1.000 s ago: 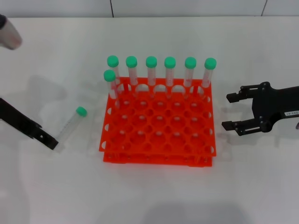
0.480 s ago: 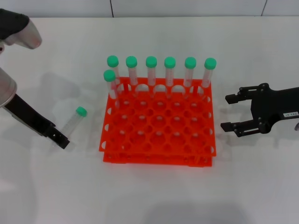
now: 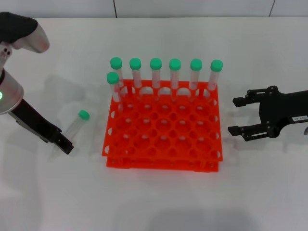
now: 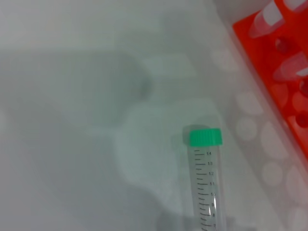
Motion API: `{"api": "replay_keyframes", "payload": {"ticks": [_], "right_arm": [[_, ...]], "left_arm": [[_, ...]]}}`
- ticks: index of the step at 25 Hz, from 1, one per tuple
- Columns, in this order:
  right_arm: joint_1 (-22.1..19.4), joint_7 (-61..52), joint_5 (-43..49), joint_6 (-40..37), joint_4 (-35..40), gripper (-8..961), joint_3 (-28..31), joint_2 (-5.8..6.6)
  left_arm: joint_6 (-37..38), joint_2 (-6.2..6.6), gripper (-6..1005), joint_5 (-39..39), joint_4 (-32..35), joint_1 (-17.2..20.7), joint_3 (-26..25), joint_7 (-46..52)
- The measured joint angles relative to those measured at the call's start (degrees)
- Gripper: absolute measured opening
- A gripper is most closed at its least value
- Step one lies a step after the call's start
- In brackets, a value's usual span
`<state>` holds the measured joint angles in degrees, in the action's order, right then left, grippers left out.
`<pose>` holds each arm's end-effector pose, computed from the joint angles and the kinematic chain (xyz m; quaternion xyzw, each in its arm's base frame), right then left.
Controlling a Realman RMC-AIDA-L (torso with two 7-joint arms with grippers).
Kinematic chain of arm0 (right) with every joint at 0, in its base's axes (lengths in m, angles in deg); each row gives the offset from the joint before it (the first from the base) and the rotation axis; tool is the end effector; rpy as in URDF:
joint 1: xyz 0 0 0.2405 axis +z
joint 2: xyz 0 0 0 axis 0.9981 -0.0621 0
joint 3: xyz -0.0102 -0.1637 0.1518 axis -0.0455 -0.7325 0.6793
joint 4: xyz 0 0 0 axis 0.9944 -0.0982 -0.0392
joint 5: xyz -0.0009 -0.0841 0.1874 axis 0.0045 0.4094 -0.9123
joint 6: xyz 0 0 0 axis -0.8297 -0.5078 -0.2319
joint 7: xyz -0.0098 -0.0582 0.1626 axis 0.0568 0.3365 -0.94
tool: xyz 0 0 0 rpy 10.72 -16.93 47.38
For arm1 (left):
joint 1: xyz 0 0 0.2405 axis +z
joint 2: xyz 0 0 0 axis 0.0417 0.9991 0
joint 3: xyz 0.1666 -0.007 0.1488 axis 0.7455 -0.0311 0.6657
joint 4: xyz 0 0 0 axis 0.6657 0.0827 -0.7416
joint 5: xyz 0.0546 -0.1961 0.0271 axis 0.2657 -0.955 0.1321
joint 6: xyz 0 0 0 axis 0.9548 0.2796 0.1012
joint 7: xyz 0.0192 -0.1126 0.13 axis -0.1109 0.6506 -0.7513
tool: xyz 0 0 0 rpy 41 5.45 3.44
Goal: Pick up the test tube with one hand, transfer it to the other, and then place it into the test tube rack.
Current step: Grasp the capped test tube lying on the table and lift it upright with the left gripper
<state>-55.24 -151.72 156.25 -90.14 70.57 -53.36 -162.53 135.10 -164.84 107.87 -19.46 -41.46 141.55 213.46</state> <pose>0.2149 0.3387 -0.0036 -0.9856 0.0719 0.0981 0.1177 -0.2490 0.3397 0.0139 -0.8447 -0.4602 0.2434 0.1240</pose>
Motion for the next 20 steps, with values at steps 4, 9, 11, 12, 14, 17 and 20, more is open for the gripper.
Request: {"api": "replay_keyframes", "payload": {"ticks": [4,9,11,12,14,17,20], "right_arm": [[0.02,0.04,-0.03,0.02,-0.02,766,0.00,0.00],[0.05,0.04,-0.07,0.03,-0.02,766,0.00,0.00],[0.07,0.05,-0.07,0.07,-0.02,766,0.00,0.01],[0.09,0.04,-0.07,0.12,-0.04,766,0.00,0.00],[0.13,0.04,-0.07,0.23,-0.07,766,0.00,0.00],[0.19,0.04,-0.07,0.32,-0.09,766,0.00,0.00],[0.24,0.04,-0.12,0.36,-0.10,765,0.00,0.00]], "left_arm": [[-0.32,-0.14,635,0.03,-0.58,-0.01,1.06,0.14],[-1.90,-0.23,545,0.07,-2.04,-0.35,2.99,1.27],[-2.35,-0.23,502,0.09,-2.08,-0.43,3.37,1.54],[-2.44,-0.22,480,0.09,-2.09,-0.49,3.43,1.61],[-2.46,-0.17,438,0.09,-2.10,-0.59,3.44,1.65],[-2.53,-0.09,382,0.09,-2.31,-0.68,3.57,1.71],[-2.65,-0.08,343,0.09,-2.56,-0.89,3.71,1.70]]}}
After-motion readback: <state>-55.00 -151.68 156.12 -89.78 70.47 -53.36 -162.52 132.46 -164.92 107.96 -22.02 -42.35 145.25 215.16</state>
